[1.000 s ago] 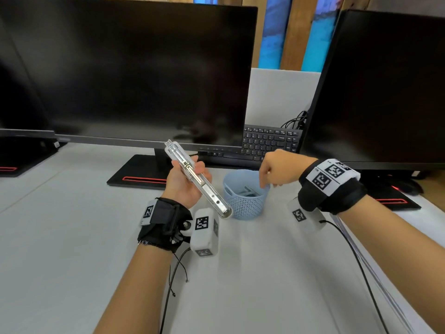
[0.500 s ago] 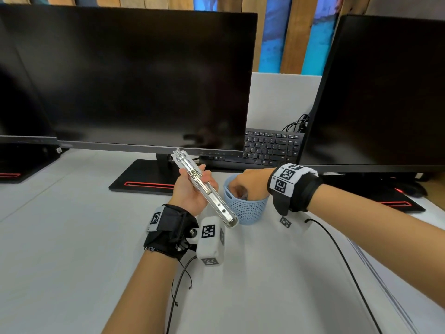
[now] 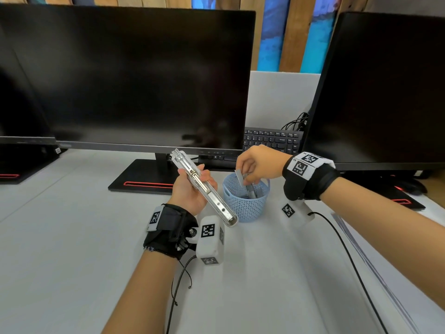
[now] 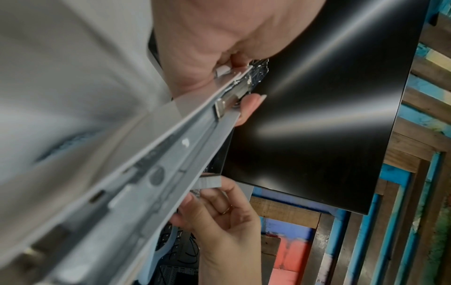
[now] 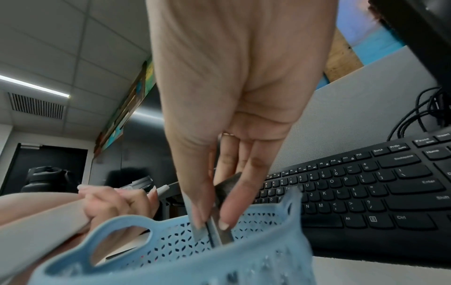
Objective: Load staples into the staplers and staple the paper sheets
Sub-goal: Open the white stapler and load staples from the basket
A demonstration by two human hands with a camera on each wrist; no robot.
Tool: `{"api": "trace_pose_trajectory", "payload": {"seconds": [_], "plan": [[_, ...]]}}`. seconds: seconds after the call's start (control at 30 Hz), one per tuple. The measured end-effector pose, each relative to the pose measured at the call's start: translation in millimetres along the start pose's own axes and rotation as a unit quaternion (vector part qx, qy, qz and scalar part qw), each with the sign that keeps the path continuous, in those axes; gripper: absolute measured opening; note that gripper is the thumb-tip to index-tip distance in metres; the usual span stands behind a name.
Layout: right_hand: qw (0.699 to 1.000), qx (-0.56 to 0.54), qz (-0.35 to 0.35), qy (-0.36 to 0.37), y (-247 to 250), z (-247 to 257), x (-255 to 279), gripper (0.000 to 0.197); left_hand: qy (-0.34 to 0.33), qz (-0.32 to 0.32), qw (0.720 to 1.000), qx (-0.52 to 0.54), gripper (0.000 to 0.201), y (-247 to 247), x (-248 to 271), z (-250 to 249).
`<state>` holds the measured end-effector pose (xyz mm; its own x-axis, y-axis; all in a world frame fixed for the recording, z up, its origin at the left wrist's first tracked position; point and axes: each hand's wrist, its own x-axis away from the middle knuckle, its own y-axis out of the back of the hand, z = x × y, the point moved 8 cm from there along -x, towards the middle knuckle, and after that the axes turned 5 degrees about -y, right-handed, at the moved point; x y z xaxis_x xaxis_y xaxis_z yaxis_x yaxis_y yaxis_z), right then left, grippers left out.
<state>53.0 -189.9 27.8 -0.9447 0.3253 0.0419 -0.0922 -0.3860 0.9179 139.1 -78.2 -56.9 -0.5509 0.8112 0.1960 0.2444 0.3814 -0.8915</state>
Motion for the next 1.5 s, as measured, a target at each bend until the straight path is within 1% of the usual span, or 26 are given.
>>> {"api": "trace_pose_trajectory", "payload": {"seconds": [0.1,0.3,0.4,0.57,0.67,0.77,0.87,1.0,1.13,1.4,1.5], "plan": [[0.999,-0.052,0.002,-0.007,1.7,-0.4,1.3,0.024,-0.002,-0.002,1.000,-0.002,0.031,0.2,0.2,0.0],[0.996,-0.093,0.004,-0.012,4.5,-1.5,2.5,0.022,-0.004,-0.004,1.000,-0.002,0.032,0.3,1.5,1.1],[0.995,-0.100,0.005,-0.013,5.5,-2.3,3.9,0.021,0.000,-0.002,1.000,-0.002,0.030,0.4,1.2,0.9],[0.996,-0.089,0.015,-0.013,4.8,-2.8,8.0,0.015,0.000,-0.003,1.000,-0.008,0.033,-0.4,3.0,1.5],[0.995,-0.096,-0.008,-0.022,8.5,-6.3,10.1,0.010,-0.005,-0.004,1.000,-0.013,0.036,-1.7,5.0,1.2],[0.993,-0.113,-0.033,-0.024,15.1,-7.9,12.6,0.014,-0.006,-0.005,1.000,-0.013,0.041,-2.5,6.2,1.9],[0.992,-0.118,-0.037,-0.033,19.1,-8.4,14.5,0.016,-0.008,-0.007,1.000,-0.015,0.041,-2.3,6.4,1.7],[0.991,-0.120,-0.054,-0.032,24.3,-8.4,15.4,0.011,-0.001,-0.005,1.000,-0.004,0.042,-2.5,6.7,2.5],[0.992,-0.109,-0.052,-0.037,23.3,-9.6,15.8,0.008,-0.003,-0.006,1.000,-0.006,0.043,-2.8,6.8,2.6],[0.995,-0.064,-0.063,-0.033,22.8,-11.4,15.6,0.012,-0.003,-0.004,1.000,-0.008,0.042,-2.9,6.9,2.5],[0.994,-0.104,-0.031,-0.031,14.9,-8.9,16.0,0.025,-0.001,-0.005,1.000,-0.005,0.044,-2.0,6.2,2.8]]}}
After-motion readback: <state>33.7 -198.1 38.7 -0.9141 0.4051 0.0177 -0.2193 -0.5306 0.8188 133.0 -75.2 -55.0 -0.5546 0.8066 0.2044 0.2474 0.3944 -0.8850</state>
